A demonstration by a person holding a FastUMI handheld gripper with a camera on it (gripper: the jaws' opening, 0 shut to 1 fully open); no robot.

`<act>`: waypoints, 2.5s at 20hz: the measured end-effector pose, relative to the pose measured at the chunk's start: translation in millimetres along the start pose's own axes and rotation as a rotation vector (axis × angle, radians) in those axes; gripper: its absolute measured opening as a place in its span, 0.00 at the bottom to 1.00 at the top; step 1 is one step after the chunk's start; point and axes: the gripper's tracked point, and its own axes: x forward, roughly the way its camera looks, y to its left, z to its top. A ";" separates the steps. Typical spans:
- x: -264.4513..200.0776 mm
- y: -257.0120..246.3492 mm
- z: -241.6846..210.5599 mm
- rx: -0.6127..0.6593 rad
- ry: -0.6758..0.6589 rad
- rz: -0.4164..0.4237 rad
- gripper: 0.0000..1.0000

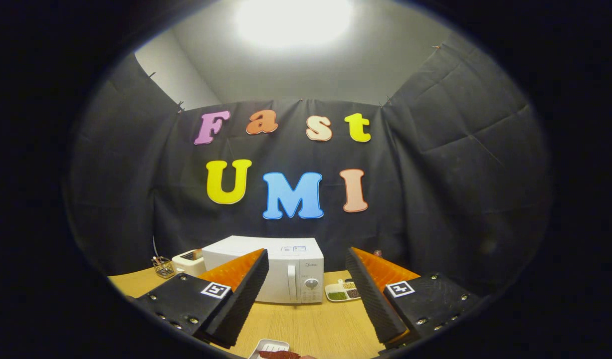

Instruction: Open the microwave, put the food inside, and close the microwave door.

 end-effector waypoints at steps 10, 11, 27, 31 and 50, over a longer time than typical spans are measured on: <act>31.6 -9.0 6.4 -0.008 -0.009 0.015 0.97; 38.0 -7.3 4.8 -0.012 -0.010 0.024 0.98; 192.4 23.1 -96.9 -0.022 0.149 0.128 0.98; 224.2 35.7 -133.6 -0.030 0.199 0.150 0.98; 274.6 53.5 -241.4 -0.002 0.435 0.167 0.42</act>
